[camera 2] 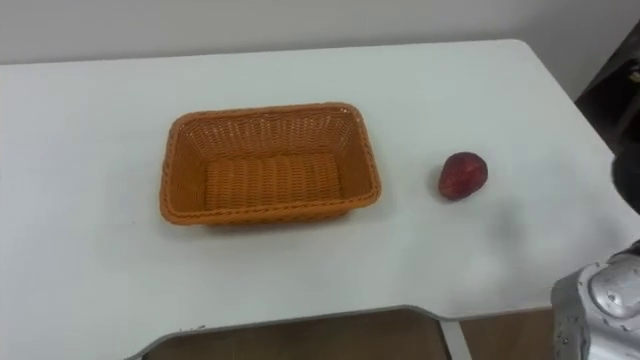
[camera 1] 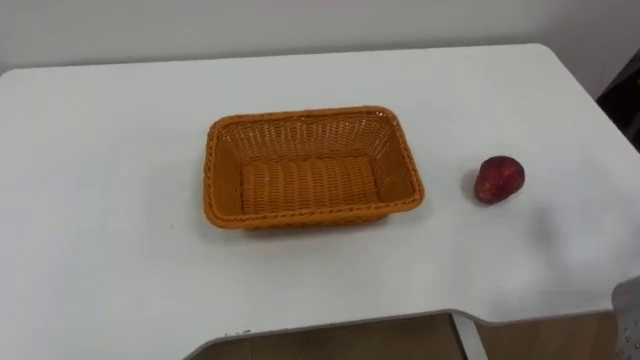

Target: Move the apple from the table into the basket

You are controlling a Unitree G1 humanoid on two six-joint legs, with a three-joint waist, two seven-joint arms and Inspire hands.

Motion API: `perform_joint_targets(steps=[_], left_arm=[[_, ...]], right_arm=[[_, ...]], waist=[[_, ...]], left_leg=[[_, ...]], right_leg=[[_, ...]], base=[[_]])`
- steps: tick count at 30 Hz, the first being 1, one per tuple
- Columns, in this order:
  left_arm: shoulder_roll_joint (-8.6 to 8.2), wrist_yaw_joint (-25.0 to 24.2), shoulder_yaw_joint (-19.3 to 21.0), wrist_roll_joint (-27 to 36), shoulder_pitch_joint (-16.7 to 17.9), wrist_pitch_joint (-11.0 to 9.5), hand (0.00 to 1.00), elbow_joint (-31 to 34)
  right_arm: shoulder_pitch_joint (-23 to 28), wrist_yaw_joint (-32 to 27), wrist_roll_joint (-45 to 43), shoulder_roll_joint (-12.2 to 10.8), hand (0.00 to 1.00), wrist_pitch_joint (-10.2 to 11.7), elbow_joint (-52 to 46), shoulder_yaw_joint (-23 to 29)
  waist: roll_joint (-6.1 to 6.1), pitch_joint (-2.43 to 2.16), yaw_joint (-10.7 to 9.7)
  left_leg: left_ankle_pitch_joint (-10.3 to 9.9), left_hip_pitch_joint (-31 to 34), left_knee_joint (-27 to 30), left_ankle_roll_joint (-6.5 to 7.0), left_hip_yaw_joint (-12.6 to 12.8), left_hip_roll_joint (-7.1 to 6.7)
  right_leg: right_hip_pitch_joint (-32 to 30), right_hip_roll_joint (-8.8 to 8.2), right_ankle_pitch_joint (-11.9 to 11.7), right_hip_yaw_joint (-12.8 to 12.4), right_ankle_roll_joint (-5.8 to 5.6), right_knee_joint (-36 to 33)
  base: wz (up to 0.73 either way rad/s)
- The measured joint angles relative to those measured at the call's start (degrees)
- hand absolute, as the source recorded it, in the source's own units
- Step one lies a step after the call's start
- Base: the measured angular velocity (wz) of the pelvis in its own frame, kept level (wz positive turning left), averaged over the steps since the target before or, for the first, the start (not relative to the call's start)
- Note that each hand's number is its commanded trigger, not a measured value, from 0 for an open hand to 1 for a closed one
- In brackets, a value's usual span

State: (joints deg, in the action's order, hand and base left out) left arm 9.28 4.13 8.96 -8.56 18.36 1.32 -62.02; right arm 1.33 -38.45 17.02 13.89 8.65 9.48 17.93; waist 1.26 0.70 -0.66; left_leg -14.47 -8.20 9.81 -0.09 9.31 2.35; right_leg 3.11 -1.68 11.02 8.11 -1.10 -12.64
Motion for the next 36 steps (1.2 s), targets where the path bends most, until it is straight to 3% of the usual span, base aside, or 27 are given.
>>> perform_joint_targets(steps=[1,5,11,16,25,36], left_arm=[[0.09,-0.3,-0.26,-0.02,0.05,0.0,0.0,0.09],[0.17,-0.69,-0.94,-0.04,-0.1,0.03,0.0,0.02],[0.26,-0.99,-1.24,-0.15,-0.01,0.48,0.0,0.02],[0.23,-1.06,-1.26,-0.77,0.01,0.91,0.0,0.01],[0.14,-1.16,-1.24,-1.16,-0.13,1.18,0.0,0.04],[0.24,-2.56,-1.24,-2.38,-1.12,1.24,0.0,0.16]], right_arm=[[-0.01,1.31,-1.05,-0.01,0.0,0.0,0.63,-1.08],[0.02,4.57,-4.99,-0.02,0.0,-0.59,2.89,-3.93],[0.55,10.27,-6.6,-0.03,0.0,-1.22,3.9,-8.36],[0.54,14.28,-8.64,-0.03,0.0,-1.22,4.04,-9.79],[0.54,17.03,-8.64,-0.04,0.0,-1.22,4.08,-9.84],[0.45,18.69,-8.66,-0.03,0.0,-1.28,4.12,-9.94]], waist=[[-0.21,-0.15,0.15],[0.58,0.16,0.65],[1.94,-0.33,1.22],[1.48,-0.61,1.43],[0.17,-0.52,1.77],[1.55,-0.55,2.57]], left_leg=[[0.0,-0.16,0.02,0.0,-0.05,0.02],[0.0,-0.09,0.28,0.0,-0.31,0.02],[0.0,0.09,1.05,0.0,-0.79,0.0],[0.0,-0.06,1.08,0.0,-1.65,0.0],[0.0,0.03,1.05,-0.01,-2.15,-0.01],[0.0,0.37,1.42,-0.01,-2.14,-0.04]], right_leg=[[0.21,0.02,0.01,0.02,0.0,0.0],[0.71,-0.03,0.01,0.22,0.01,0.09],[1.1,-0.13,-0.05,0.63,0.1,0.22],[2.07,-0.11,-0.21,1.6,0.11,0.96],[2.34,-0.18,-0.21,2.24,0.12,1.03],[2.38,-0.25,-0.21,2.42,0.11,1.27]], base=[[0.0],[0.02],[0.05],[0.11],[0.02],[0.0]])
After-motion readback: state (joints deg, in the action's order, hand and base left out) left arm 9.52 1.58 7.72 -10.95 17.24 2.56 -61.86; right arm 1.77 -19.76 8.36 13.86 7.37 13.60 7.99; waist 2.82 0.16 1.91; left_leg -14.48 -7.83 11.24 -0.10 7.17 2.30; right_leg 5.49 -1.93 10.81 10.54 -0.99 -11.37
